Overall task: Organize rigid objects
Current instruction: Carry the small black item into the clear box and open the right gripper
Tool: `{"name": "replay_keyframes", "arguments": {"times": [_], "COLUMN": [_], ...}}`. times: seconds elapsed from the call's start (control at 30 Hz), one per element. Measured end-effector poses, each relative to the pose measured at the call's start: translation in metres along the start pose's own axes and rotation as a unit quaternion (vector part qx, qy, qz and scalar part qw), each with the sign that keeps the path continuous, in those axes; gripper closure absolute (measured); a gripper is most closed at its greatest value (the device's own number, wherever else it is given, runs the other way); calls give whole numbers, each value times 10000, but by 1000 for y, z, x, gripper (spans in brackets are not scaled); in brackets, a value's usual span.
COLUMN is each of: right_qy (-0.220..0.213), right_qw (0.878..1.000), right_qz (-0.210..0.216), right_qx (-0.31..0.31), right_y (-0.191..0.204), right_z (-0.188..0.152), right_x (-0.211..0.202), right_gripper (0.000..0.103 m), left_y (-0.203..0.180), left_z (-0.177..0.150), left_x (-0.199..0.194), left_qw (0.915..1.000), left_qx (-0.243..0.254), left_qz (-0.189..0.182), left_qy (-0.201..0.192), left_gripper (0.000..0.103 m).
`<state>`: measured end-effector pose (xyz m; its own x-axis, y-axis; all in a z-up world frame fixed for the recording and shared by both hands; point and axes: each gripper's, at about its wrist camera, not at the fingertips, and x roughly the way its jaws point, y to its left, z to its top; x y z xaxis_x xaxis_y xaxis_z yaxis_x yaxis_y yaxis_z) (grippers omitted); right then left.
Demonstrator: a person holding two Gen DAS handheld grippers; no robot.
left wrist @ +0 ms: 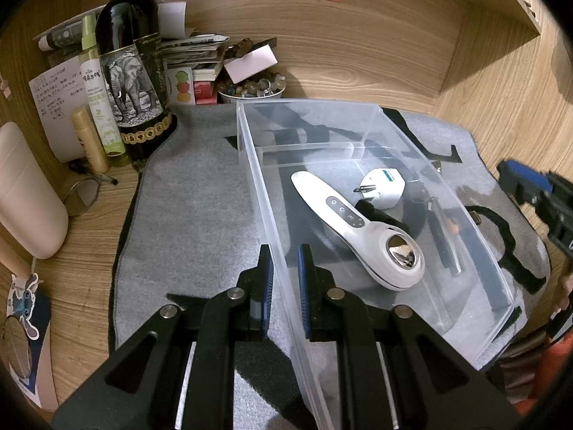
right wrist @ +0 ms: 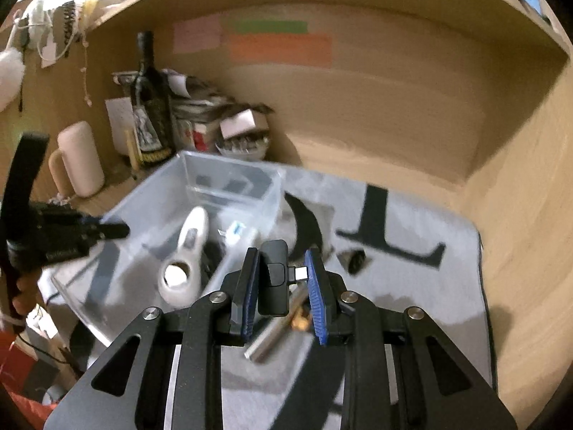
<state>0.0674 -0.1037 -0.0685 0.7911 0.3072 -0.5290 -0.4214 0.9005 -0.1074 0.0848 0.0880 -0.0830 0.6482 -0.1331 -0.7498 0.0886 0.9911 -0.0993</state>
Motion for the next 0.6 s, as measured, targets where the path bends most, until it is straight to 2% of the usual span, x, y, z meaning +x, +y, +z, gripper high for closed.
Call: {"name": "replay_keyframes", "arguments": {"times": [0.27,0.6], "right_qy": [-247,-130], "right_qw": [9987,9963], "right_qz": [291,612], "right_qx": [-326,-586], "right_y": [25,47], "right_z": [29,49], "right_x": [10,37], "right_gripper": [80,80], "left_y": [-1,-3], "left_z": [0,0], "left_x": [-1,-1], "left_qw": [10000,10000], "left_qx": [2,-5], "left_qz": [0,-14], "left_qy": [-2,-6], "left_gripper": [90,90]}}
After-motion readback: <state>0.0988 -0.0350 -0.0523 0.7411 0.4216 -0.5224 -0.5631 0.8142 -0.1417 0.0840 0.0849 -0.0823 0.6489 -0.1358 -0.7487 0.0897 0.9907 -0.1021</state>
